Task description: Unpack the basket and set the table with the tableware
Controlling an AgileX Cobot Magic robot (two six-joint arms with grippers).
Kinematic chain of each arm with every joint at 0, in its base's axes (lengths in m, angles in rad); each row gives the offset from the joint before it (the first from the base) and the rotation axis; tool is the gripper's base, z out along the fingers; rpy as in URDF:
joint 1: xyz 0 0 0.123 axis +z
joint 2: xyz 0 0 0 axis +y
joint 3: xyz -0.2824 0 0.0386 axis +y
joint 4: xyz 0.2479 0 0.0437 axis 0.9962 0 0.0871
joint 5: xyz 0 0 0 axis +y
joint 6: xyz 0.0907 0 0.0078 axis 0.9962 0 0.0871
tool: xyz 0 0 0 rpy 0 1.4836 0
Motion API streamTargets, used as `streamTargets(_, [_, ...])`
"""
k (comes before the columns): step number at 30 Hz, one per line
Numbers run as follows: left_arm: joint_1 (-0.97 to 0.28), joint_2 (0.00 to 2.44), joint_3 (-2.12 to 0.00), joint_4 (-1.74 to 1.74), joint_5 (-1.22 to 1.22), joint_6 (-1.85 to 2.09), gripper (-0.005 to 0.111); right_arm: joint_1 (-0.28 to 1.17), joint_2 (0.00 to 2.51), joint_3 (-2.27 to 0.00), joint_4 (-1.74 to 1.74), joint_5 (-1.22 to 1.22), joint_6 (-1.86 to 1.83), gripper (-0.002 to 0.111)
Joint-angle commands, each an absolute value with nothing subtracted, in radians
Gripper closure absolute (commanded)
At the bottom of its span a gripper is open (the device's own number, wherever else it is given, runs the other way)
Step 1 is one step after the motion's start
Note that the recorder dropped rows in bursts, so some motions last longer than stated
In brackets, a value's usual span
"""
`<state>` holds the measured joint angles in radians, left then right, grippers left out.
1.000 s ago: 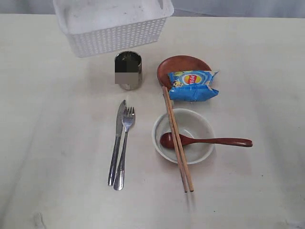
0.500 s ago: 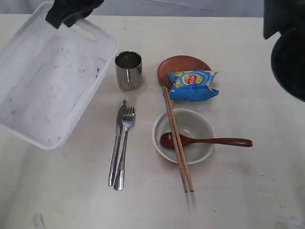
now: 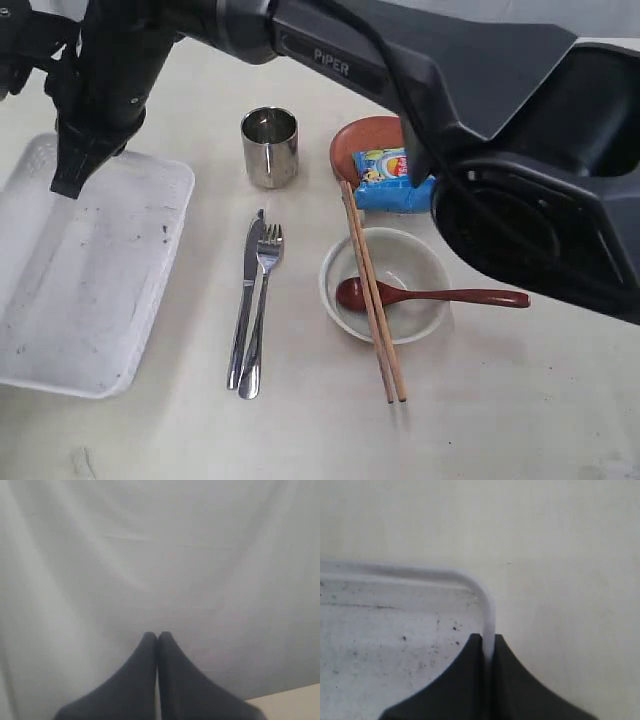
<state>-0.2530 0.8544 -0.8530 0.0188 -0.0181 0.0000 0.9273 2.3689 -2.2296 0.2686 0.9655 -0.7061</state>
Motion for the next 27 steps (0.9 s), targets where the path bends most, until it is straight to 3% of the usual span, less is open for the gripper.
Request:
streamTargets(1, [-0.251, 0.850, -0.832, 0.012, -0.032, -0.023, 0.107, 0.921, 2.375, -2.237, 0.187, 0.815, -0.598, 0.108])
streamTargets(5, [-0.251, 0.852, -0.782, 0.012, -0.113, -0.039, 0.107, 0.921, 2.376, -2.237, 0.224, 0.707, -0.602, 0.106])
streamTargets(11, [-0.251, 0.852, -0.735, 0.012, -0.161, -0.060, 0.107, 0.912, 2.398, -2.237, 0.218, 0.651, -0.547, 0.066])
streamTargets(13, [-0.251, 0.852, -0.729, 0.012, -0.167, -0.060, 0.107, 0.909, 2.401, -2.237, 0.198, 0.622, -0.460, 0.060])
streamTargets(22, [-0.251, 0.861, -0.729, 0.014, -0.146, -0.058, 0.107, 0.832, 2.282, -2.296, 0.140, 0.877, -0.225, 0.063])
streamTargets(24, [-0.251, 0.861, -0.729, 0.014, -0.138, -0.058, 0.107, 0.801, 2.235, -2.297, 0.140, 0.937, -0.186, 0.075])
streamTargets(27, [-0.251, 0.840, -0.729, 0.014, -0.109, -0.060, 0.107, 0.757, 2.184, -2.295, 0.151, 1.023, -0.184, 0.105])
